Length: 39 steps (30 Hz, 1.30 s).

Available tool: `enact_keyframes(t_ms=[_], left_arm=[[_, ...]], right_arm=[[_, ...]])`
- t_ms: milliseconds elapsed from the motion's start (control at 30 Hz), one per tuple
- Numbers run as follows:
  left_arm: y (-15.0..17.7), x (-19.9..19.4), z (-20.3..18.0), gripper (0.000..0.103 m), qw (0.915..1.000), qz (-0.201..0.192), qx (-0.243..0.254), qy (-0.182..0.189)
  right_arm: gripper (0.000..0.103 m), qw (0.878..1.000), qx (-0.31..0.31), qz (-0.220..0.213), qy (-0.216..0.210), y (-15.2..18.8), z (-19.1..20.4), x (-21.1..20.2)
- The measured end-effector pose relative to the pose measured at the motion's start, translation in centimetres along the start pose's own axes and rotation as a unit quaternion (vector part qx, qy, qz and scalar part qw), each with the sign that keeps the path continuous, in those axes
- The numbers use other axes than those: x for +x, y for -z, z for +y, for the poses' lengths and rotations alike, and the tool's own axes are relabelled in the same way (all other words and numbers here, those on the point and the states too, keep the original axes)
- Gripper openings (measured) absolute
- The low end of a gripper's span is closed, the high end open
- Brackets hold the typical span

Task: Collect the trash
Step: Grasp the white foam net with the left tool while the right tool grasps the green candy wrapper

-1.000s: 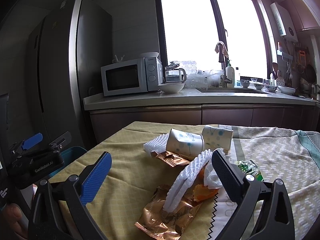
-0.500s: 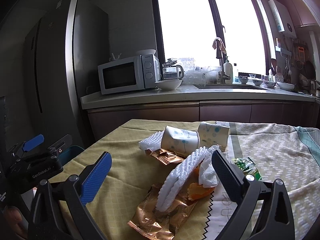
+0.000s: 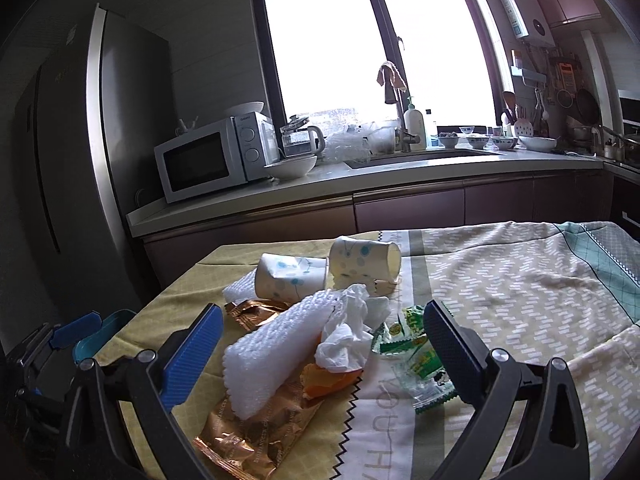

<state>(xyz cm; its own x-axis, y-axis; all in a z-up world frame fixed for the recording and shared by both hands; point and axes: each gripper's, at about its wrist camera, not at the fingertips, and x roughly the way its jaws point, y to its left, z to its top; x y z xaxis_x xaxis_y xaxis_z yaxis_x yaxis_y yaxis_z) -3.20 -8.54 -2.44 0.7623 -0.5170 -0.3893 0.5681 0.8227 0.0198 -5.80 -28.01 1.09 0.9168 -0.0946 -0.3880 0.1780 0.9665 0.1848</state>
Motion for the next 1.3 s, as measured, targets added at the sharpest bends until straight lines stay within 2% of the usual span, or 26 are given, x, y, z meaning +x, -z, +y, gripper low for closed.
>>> enact_keyframes(t_ms=[200, 233, 367, 500, 533, 633, 667, 700, 833, 933, 1100, 1300], left_arm=[[0.4, 3.2, -3.6, 0.097, 0.9972, 0.033, 0.047, 0.048], [0.4, 3.9, -3.9, 0.093, 0.9963, 0.043, 0.051, 0.053], [0.3, 6.5, -4.3, 0.072, 0.9944, 0.077, 0.044, 0.058], [0.3, 8.4, -3.9, 0.054, 0.9917, 0.099, 0.026, 0.079], [0.2, 8.4, -3.6, 0.046, 0.9915, 0.102, 0.024, 0.077], [0.1, 8.7, -3.3, 0.024, 0.9913, 0.106, 0.016, 0.077], [0.0, 8.7, -3.1, 0.015, 0.9912, 0.106, 0.013, 0.078], [0.0, 8.5, -3.0, 0.012, 0.9913, 0.106, 0.009, 0.077], [-0.4, 7.2, -2.5, 0.013, 0.9923, 0.096, 0.004, 0.078], [-0.7, 6.0, -2.1, 0.012, 0.9927, 0.087, 0.002, 0.084], [-1.0, 3.8, -1.5, 0.012, 0.9929, 0.072, -0.001, 0.095], [-1.5, 1.2, 0.4, 0.012, 0.9929, 0.053, -0.02, 0.104]], right_arm=[[0.097, 0.999, 0.033, 0.028, 0.03, 0.4, -3.3, 1.0], [0.097, 0.998, 0.038, 0.037, 0.033, 0.5, -4.0, 1.2], [0.092, 0.994, 0.06, 0.08, 0.052, 1.1, -6.5, 2.5], [0.074, 0.987, 0.086, 0.126, 0.044, 1.9, -8.4, 4.1], [0.07, 0.986, 0.09, 0.133, 0.039, 1.9, -8.6, 4.5], [0.067, 0.983, 0.097, 0.154, 0.025, 2.2, -9.0, 5.4], [0.063, 0.982, 0.096, 0.159, 0.021, 2.2, -9.0, 5.6], [0.055, 0.982, 0.096, 0.161, 0.017, 2.3, -8.9, 5.7], [0.026, 0.981, 0.1, 0.167, 0.003, 2.6, -8.7, 5.6], [0.017, 0.982, 0.101, 0.161, -0.008, 2.7, -8.7, 4.9], [0.007, 0.985, 0.087, 0.145, -0.019, 2.1, -8.2, 3.0], [0.007, 0.988, 0.072, 0.129, -0.046, 0.8, -7.0, 0.6]])
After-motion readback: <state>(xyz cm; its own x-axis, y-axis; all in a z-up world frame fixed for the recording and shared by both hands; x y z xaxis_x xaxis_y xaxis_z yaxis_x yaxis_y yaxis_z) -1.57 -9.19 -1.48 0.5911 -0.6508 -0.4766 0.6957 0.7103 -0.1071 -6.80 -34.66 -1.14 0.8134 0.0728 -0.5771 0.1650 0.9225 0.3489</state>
